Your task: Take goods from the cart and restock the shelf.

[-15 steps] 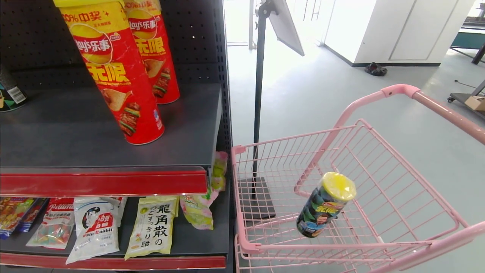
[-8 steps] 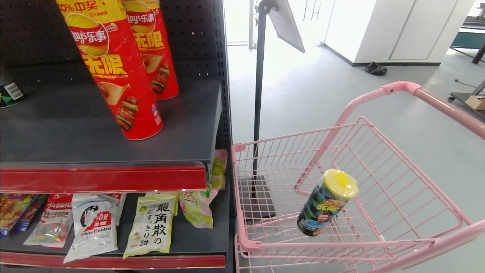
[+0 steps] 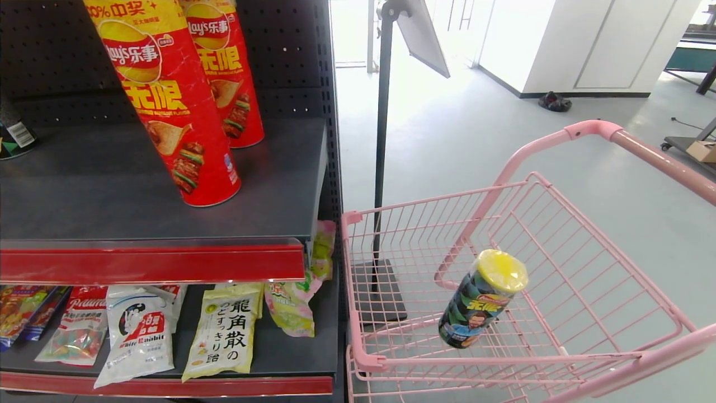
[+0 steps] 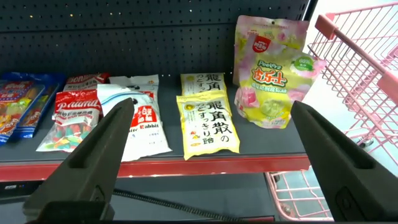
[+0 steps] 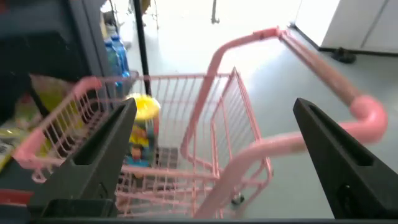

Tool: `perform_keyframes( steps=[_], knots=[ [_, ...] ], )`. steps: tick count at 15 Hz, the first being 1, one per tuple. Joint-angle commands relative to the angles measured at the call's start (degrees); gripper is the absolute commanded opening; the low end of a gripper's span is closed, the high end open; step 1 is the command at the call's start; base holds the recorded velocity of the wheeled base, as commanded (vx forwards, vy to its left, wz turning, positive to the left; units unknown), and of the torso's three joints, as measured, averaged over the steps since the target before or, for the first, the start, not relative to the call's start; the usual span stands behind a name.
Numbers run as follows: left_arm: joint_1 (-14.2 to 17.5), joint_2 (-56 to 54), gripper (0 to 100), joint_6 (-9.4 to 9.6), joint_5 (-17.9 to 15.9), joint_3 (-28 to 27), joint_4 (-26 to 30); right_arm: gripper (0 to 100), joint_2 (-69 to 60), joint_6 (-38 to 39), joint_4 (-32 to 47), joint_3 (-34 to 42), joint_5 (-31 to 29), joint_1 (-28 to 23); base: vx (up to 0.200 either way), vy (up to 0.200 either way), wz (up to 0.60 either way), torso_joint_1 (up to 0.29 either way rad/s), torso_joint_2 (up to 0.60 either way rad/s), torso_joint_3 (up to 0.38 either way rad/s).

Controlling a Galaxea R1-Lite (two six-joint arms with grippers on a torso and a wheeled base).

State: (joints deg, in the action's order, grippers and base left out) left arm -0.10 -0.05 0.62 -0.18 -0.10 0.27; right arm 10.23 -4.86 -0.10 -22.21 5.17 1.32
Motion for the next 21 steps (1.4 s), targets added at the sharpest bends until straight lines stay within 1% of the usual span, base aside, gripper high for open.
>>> perform_keyframes(
  steps=[1, 2, 3, 4, 5, 6, 7, 8, 9, 10, 12, 14, 16, 19, 21],
  knots=[
    [0.01, 0.05, 100, -0.01, 0.01, 0.01, 0.00, 100, 24.84, 1.61, -0.34, -23.23, 5.38, 9.23, 0.000, 0.000, 0.00, 0.000, 0.00, 0.000],
    [0.01, 0.05, 100, -0.01, 0.01, 0.01, 0.00, 100, 30.38, 2.14, -2.28, -23.32, 5.82, 12.39, 0.000, 0.000, 0.00, 0.000, 0.00, 0.000],
    [0.01, 0.05, 100, -0.01, 0.01, 0.01, 0.00, 100, 33.89, 3.28, -4.38, -23.40, 6.87, 12.92, 0.000, 0.000, 0.00, 0.000, 0.00, 0.000],
    [0.01, 0.05, 100, -0.01, 0.01, 0.01, 0.00, 100, 39.25, 5.13, -7.72, -24.81, 9.51, 12.92, 0.000, 0.000, 0.00, 0.000, 0.00, 0.000],
    [0.01, 0.05, 100, -0.01, 0.01, 0.01, 0.00, 100, 44.53, 5.13, -11.68, -26.39, 12.94, 11.78, 0.000, 0.000, 0.00, 0.000, 0.00, 0.000],
    [0.01, 0.05, 100, -0.01, 0.01, 0.01, 0.00, 100, 46.11, 4.95, -12.73, -26.83, 13.82, 11.08, 0.000, 0.000, 0.00, 0.000, 0.00, 0.000],
    [0.01, 0.05, 100, -0.01, 0.01, 0.01, 0.00, 100, 54.81, 2.67, -20.12, -26.39, 22.60, 5.89, 0.000, 0.000, 0.00, 0.000, 0.00, 0.000],
    [0.01, 0.05, 100, -0.01, 0.01, 0.01, 0.00, 100, 60.70, -1.38, -30.49, -22.09, 35.44, 0.44, 0.000, 0.000, 0.00, 0.000, 0.00, 0.000],
    [0.01, 0.05, 100, -0.01, 0.01, 0.01, 0.00, 100, 63.51, -2.26, -35.41, -20.50, 41.94, -2.20, 0.000, 0.000, 0.00, 0.000, 0.00, 0.000],
    [0.01, 0.05, 100, -0.01, 0.01, 0.01, 0.00, 100, 68.96, -3.66, -42.44, -17.69, 52.58, -5.71, 0.000, 0.000, 0.00, 0.000, 0.00, 0.000],
    [0.01, 0.05, 100, -0.01, 0.01, 0.01, 0.00, 100, 75.03, -8.85, -45.34, -15.14, 58.20, -6.06, 0.000, 0.000, 0.00, 0.000, 0.00, 0.000],
    [0.01, 0.05, 100, -0.01, 0.01, 0.01, 0.00, 100, 81.27, -15.00, -47.98, -14.88, 62.16, -7.12, 0.000, 0.000, 0.00, 0.000, 0.00, 0.000],
    [0.01, 0.05, 100, -0.01, 0.01, 0.01, 0.00, 100, 83.64, -15.35, -49.56, -14.00, 62.24, -7.21, 0.000, 0.000, 0.00, 0.000, 0.00, 0.000],
    [0.01, 0.05, 100, -0.01, 0.01, 0.01, 0.00, 100, 88.47, -15.44, -56.77, -10.22, 62.68, -7.38, 0.000, 0.000, 0.00, 0.000, 0.00, 0.000],
    [0.01, 0.05, 100, -0.01, 0.01, 0.01, 0.00, 100, 90.32, -15.53, -59.40, -8.73, 64.97, -7.47, 0.000, 0.000, 0.00, 0.000, 0.00, 0.000]
  ],
)
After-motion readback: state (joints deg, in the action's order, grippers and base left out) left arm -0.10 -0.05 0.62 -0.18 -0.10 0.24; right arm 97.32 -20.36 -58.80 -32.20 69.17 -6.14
